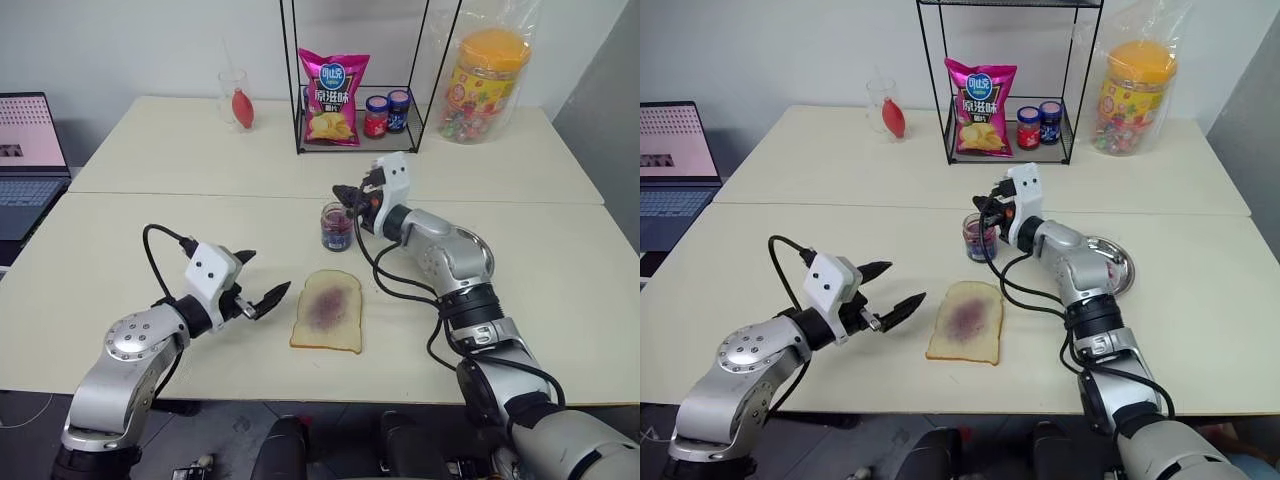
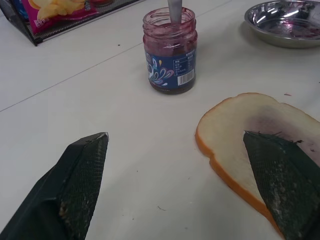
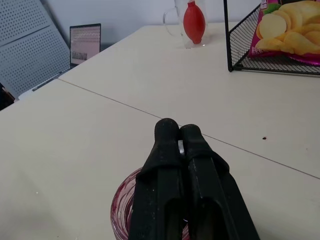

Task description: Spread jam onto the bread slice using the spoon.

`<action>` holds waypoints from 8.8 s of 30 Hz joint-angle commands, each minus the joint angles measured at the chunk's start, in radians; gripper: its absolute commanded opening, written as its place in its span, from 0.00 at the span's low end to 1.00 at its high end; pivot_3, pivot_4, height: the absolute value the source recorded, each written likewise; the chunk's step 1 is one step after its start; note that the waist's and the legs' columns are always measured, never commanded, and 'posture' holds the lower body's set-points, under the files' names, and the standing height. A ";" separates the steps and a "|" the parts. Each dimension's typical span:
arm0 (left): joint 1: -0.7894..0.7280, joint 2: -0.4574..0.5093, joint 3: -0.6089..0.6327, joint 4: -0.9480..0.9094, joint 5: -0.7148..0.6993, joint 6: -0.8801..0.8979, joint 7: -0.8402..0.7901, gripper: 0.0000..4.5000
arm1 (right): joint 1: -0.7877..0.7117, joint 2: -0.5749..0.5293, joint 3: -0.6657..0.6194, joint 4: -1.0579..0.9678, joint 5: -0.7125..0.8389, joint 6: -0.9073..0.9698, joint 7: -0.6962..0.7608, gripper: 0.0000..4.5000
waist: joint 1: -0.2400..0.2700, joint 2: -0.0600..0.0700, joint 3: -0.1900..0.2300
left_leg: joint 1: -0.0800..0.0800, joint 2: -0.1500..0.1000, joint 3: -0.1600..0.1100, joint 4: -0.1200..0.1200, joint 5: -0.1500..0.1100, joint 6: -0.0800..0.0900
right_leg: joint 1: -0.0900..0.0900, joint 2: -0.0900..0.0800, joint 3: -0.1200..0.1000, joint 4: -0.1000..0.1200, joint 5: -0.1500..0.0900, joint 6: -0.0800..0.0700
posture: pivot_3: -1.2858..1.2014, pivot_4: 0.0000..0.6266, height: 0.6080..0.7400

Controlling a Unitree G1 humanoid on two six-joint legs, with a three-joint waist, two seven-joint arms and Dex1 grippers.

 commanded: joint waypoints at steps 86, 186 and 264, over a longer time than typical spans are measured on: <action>-0.080 -0.004 -0.057 0.023 0.017 -0.050 0.003 1.00 | -0.119 0.087 -0.489 -0.006 0.523 0.298 -0.403 0.00 | -0.007 0.000 0.000 | -0.009 0.000 0.000 -0.002 0.000 0.000 | -0.010 0.000 0.000 0.001 0.000 -0.001 | 0.52 0.24 1.00; 0.325 0.080 0.034 -0.067 0.053 -0.253 -0.160 1.00 | 0.330 0.071 -0.140 -0.355 0.361 0.336 -0.214 0.00 | -0.019 -0.001 -0.001 | -0.006 0.015 0.000 0.000 0.000 0.000 | -0.011 0.015 0.000 0.002 -0.002 -0.007 | 0.52 0.24 1.00; 0.036 0.157 0.007 -0.235 -0.257 -0.027 -0.188 1.00 | 0.304 -0.225 -0.481 -0.726 0.833 0.450 -0.366 0.00 | -0.008 0.000 0.000 | -0.008 0.015 0.000 0.001 0.000 0.000 | -0.011 0.016 0.000 0.001 -0.001 -0.007 | 0.52 0.24 1.00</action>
